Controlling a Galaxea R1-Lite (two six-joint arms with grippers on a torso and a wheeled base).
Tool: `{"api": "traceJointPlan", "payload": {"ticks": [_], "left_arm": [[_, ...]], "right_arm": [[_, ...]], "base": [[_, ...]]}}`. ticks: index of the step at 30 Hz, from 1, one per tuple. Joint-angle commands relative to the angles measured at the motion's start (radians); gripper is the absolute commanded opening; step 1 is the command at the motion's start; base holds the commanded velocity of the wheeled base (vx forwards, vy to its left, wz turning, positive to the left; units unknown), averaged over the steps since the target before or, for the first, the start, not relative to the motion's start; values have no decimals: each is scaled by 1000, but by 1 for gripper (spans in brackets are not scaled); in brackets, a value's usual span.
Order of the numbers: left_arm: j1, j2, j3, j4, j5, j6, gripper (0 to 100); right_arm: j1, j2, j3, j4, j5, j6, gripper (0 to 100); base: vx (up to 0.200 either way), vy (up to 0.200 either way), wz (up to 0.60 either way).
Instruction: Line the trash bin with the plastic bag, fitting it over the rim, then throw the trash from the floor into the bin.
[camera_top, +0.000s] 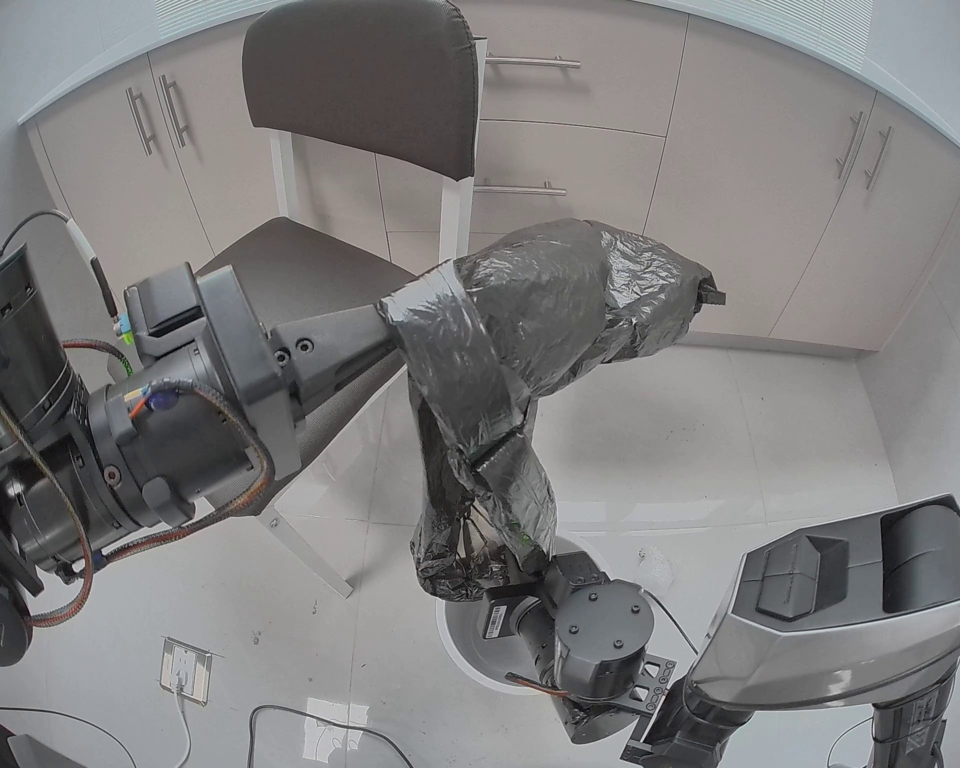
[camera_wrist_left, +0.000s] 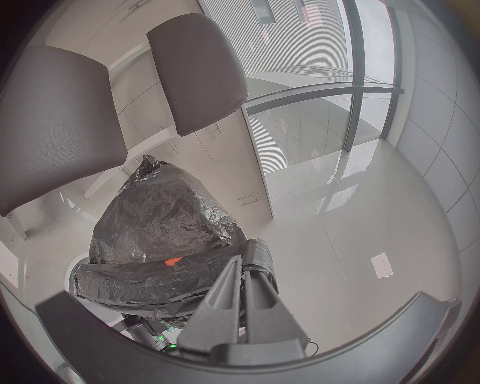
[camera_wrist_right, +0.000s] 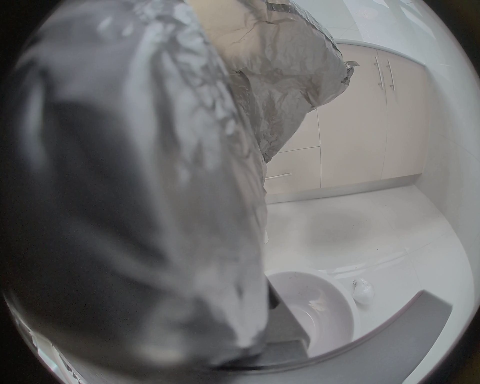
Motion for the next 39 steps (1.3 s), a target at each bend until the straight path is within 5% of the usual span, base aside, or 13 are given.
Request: {"api": "traceJointPlan", "payload": {"ticks": [1,9,10,18,20,21,28,33,39], "left_arm": [[0,1,3,0,0,2,0],[3,21,9,0,-32,8,0],[3,21,9,0,-32,8,0],[14,93,49,-2,-39,157,0],[14,93,49,-2,-39,157,0],[23,119,53,-2,-40,160,0],[49,179,60,-2,-58,161,0],[100,180,102,-5,-200,158,0],[140,173,150,-5,-270,157,0]], "right_arm": [[-44,-78,47,2,44,-27,0],[-276,-332,146,212,402,-43,0],[-276,-332,146,212,402,-43,0],[-520,-576,123,648,1017,112,0],[-520,-576,123,648,1017,112,0],[-579,-596,113,715,1188,134,0],[-632,-598,107,741,1345,164,0],[-648,-625,68,838,1455,239,0],[-635,-622,33,957,1483,238,0]], "base": [[0,0,0],[0,0,0],[0,0,0],[0,0,0],[0,0,0],[0,0,0],[0,0,0],[0,0,0],[0,0,0]]}}
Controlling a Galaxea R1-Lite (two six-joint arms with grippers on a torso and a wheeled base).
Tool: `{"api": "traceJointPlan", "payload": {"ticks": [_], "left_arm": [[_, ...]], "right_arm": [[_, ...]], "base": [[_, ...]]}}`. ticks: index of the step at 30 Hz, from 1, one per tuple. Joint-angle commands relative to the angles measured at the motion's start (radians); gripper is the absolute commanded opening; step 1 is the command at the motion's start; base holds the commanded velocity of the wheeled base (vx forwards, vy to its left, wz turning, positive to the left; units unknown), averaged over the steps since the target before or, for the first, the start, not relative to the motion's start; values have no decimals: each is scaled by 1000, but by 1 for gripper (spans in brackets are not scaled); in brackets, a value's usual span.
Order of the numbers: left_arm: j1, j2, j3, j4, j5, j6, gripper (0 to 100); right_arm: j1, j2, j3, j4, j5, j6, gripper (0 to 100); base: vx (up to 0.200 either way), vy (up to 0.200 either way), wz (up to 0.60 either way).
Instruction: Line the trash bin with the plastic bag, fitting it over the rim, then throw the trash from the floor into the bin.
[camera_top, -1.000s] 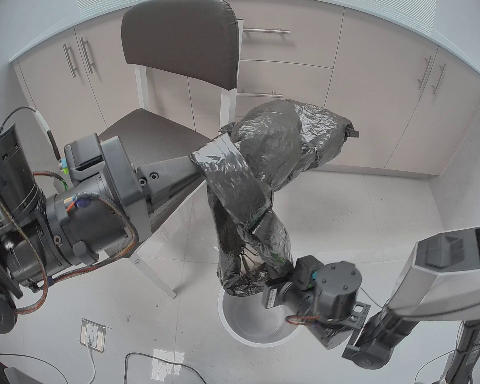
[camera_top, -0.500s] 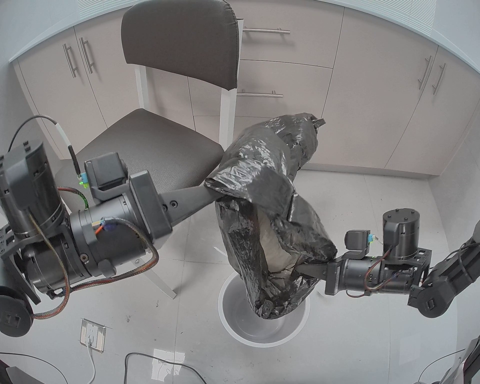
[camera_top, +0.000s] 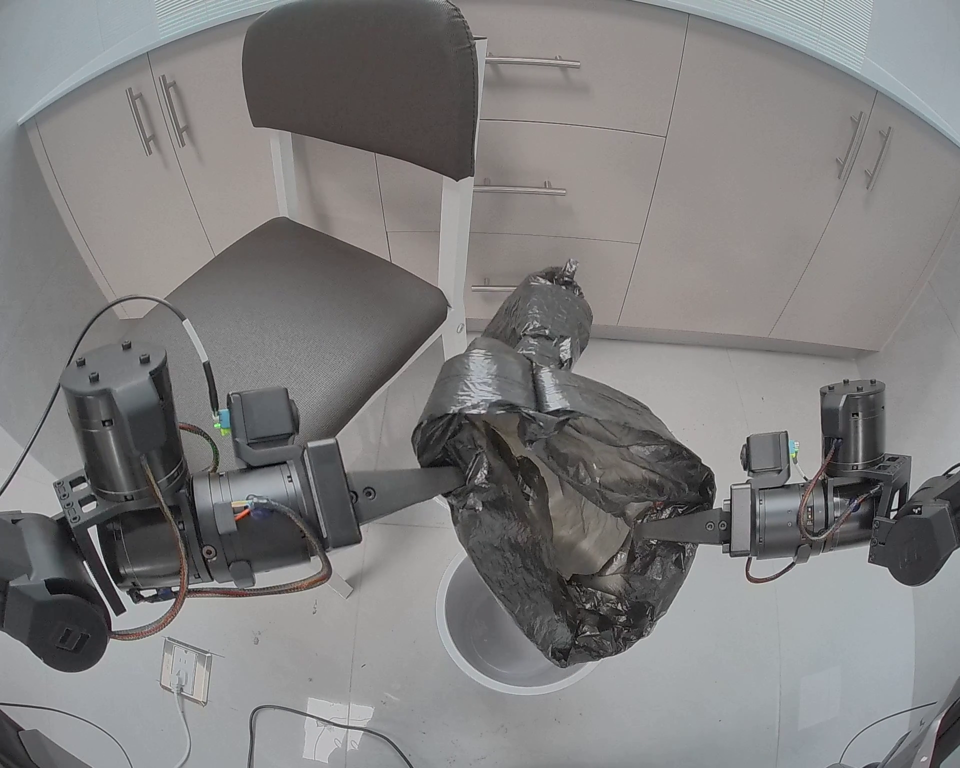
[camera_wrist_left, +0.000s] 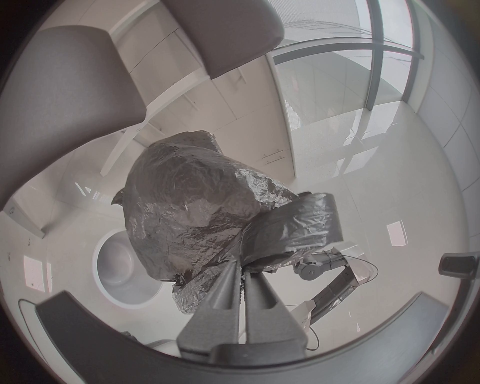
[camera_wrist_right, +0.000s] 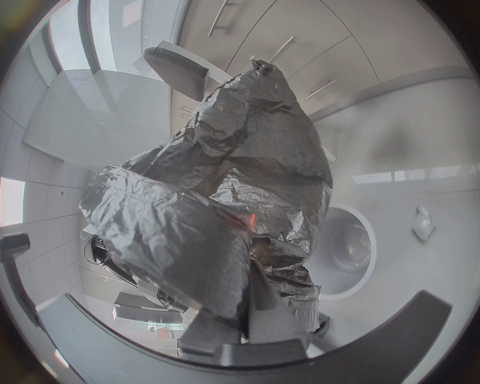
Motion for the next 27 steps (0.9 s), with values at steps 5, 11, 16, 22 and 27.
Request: {"api": "traceJointPlan", "payload": {"ticks": [5,11,16,22,27], "left_arm": [[36,-33,90,0,-49,-8,0],[36,-44,117,0,-88,-11,0],[36,-7,119,1,-91,-11,0],[36,24,156,1,-95,-11,0],[36,24,170,0,-98,-12,0]], "right_arm": [[12,-14,-76,165,10,-1,0],[47,1,-124,288,10,-16,0],[75,25,-125,315,10,-18,0],[89,38,-142,398,10,-73,0],[93,15,-199,553,10,-131,0]], "base": [[0,0,0],[0,0,0],[0,0,0],[0,0,0],[0,0,0]]}}
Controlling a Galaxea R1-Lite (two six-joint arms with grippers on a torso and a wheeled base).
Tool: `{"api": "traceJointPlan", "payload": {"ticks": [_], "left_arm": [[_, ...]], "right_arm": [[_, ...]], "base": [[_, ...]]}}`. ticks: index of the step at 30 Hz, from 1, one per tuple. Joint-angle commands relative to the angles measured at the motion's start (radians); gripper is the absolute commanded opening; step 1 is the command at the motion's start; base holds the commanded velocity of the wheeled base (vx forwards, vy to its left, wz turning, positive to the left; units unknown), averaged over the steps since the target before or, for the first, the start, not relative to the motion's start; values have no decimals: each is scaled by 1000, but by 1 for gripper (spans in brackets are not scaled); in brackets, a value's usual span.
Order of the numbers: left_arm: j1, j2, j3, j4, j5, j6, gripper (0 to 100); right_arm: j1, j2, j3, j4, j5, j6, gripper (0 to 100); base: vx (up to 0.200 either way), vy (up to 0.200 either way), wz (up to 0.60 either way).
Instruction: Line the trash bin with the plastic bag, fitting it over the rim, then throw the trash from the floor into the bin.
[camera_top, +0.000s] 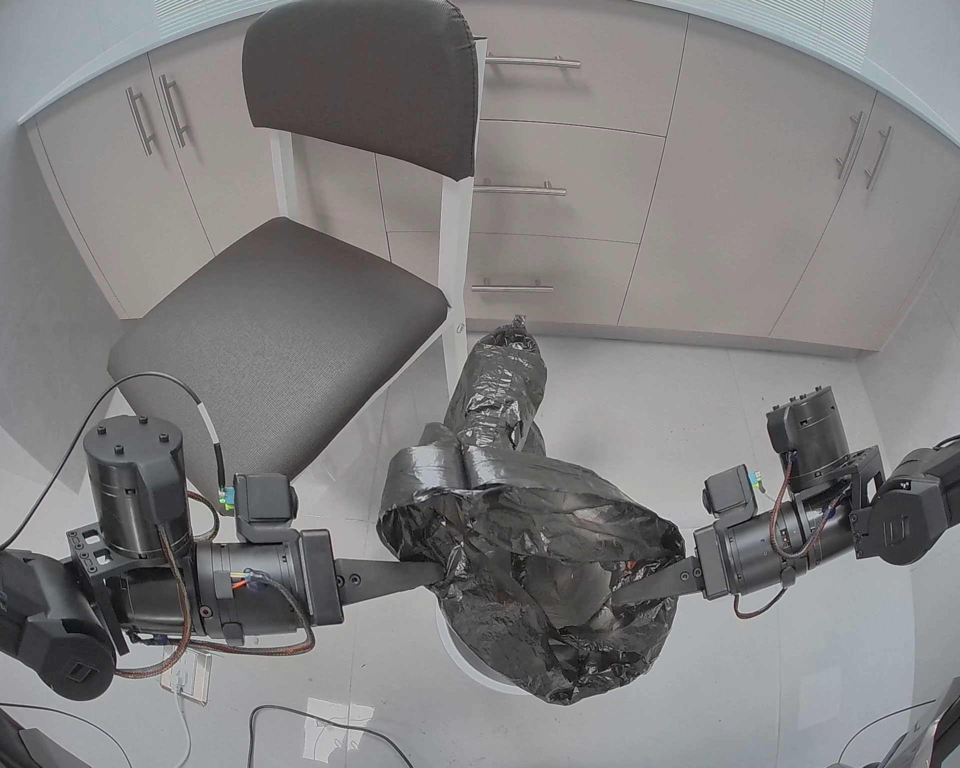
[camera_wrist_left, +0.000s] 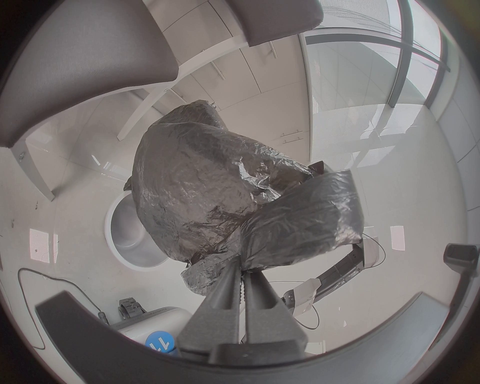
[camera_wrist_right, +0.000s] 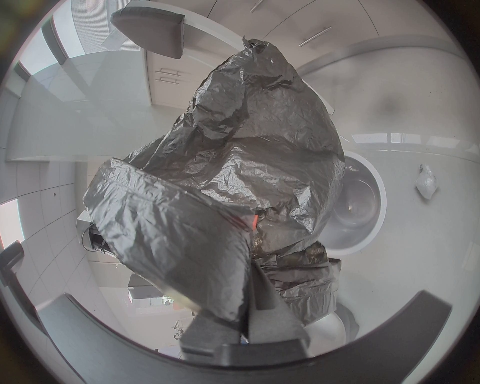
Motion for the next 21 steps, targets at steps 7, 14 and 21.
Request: {"api": "traceJointPlan", "payload": {"ticks": [7,14,21], "left_arm": [[-6,-39,15,-2,-3,-58,0],[-11,-75,12,0,-12,-103,0],[-37,-36,18,-2,-14,-103,0]], "right_arm": [[18,-102,-98,277,0,-86,0],[63,-157,-99,320,0,-84,0],[92,-137,-66,338,0,-91,0]], "base": [[0,0,0],[0,0,0],[0,0,0]]}}
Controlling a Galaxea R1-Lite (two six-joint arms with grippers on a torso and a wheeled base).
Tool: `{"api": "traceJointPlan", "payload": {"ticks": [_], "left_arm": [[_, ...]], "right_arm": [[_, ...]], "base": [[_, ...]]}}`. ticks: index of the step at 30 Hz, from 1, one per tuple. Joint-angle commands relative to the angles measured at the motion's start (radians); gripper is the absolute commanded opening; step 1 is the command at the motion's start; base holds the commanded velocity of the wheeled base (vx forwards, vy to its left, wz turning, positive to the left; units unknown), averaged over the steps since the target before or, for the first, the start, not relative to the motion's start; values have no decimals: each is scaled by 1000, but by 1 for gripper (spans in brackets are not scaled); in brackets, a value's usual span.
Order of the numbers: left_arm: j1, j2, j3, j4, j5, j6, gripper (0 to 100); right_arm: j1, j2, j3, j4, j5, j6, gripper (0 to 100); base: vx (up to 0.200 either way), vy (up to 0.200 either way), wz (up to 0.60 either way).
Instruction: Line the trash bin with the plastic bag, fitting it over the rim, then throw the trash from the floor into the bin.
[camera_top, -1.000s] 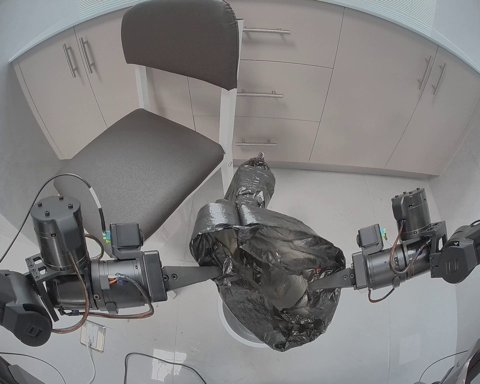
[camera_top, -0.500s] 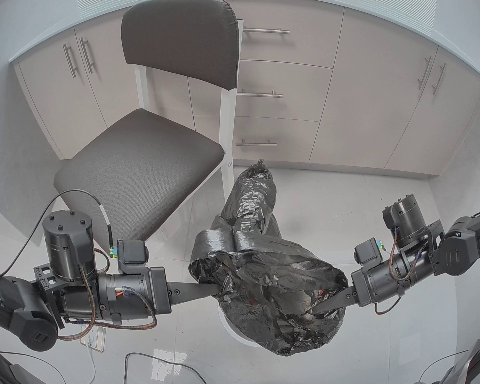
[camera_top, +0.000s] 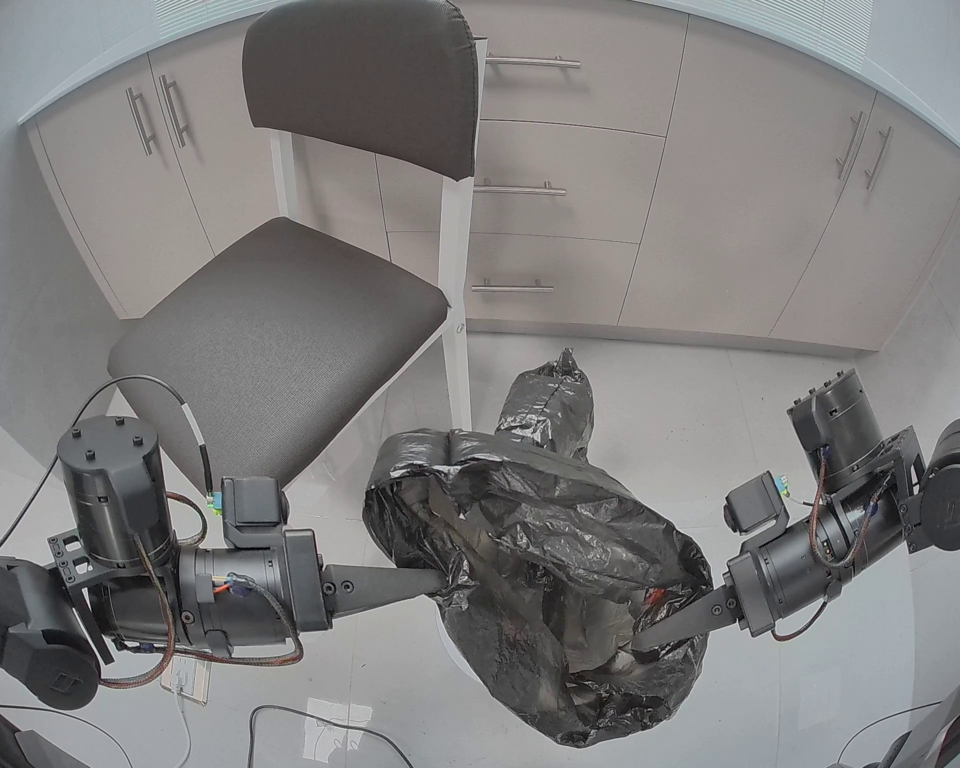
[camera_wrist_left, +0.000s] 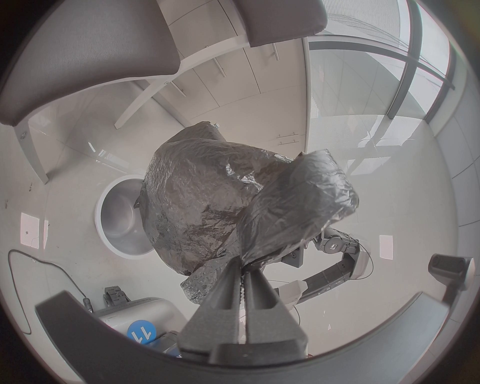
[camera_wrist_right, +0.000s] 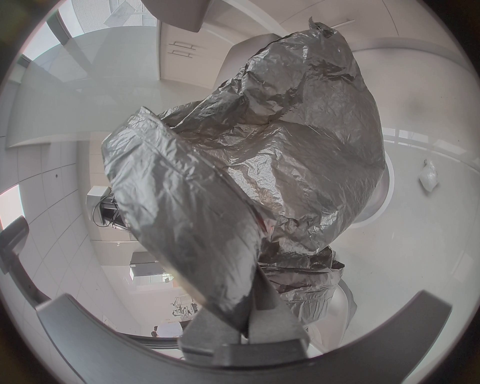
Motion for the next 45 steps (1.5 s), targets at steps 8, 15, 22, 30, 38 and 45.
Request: {"api": "traceJointPlan", "payload": {"ticks": [8,15,22,30,38,45], "left_arm": [[-7,104,42,-2,0,7,0],[2,132,69,-3,0,15,0],[20,175,66,-5,4,24,0],[51,265,71,-84,3,24,0],[71,340,68,-104,6,58,0],[80,403,68,-141,12,101,0]], "right_arm": [[30,94,25,0,30,-55,0],[43,186,29,-7,27,-91,0],[28,266,28,-11,22,-140,0],[8,316,23,-34,19,-141,0],[-41,375,23,-92,14,-141,0],[-62,422,29,-152,0,-141,0]], "base": [[0,0,0],[0,0,0],[0,0,0],[0,0,0],[0,0,0],[0,0,0]]}}
